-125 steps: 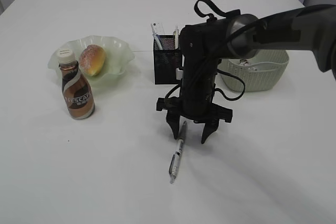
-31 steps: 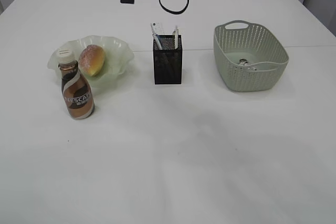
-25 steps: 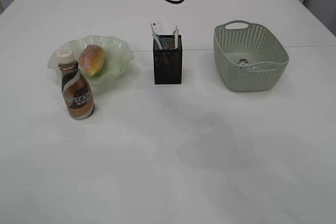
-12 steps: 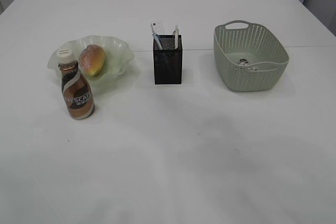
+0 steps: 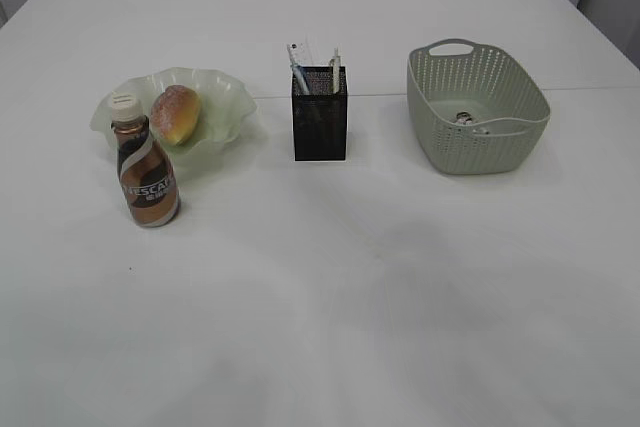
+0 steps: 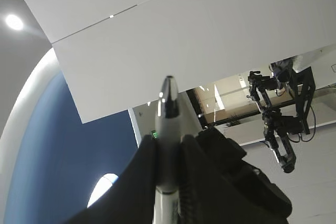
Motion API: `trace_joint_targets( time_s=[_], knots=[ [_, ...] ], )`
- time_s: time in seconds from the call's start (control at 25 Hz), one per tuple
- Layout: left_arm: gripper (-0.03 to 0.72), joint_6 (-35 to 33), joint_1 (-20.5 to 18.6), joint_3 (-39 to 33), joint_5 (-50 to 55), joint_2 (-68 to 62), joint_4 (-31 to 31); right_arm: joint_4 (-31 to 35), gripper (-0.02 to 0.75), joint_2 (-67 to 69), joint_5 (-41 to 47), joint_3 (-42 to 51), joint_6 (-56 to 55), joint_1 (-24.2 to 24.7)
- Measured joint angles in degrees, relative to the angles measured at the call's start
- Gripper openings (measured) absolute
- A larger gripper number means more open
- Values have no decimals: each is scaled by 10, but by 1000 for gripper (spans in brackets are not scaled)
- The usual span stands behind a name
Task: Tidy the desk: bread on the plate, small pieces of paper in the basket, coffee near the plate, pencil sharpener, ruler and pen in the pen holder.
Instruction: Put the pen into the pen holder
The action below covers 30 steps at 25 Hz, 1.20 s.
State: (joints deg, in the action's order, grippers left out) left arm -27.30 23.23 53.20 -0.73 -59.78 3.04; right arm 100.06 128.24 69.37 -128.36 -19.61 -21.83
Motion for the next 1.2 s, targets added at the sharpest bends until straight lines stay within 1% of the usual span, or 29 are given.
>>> trace_joint_targets(
  time_s=[0.16,0.48,0.64,0.68,0.92,1.2],
  knots=[
    [316,0,5,0,-29,-28,-3,0,81,0,0,0,-7,1],
    [308,0,62,0,-40,-37,-41,0,81,0,0,0,-8,11],
    [308,0,76,0,-57,-37,-45,0,81,0,0,0,-13,14],
    [307,0,77,-3,-73,-37,-47,0,81,0,0,0,-14,14],
    [307,0,77,-52,-257,-41,-53,0,82,0,0,0,-30,15],
    [307,0,77,-67,-363,-77,-73,0,83,0,0,0,-38,15]
  ],
)
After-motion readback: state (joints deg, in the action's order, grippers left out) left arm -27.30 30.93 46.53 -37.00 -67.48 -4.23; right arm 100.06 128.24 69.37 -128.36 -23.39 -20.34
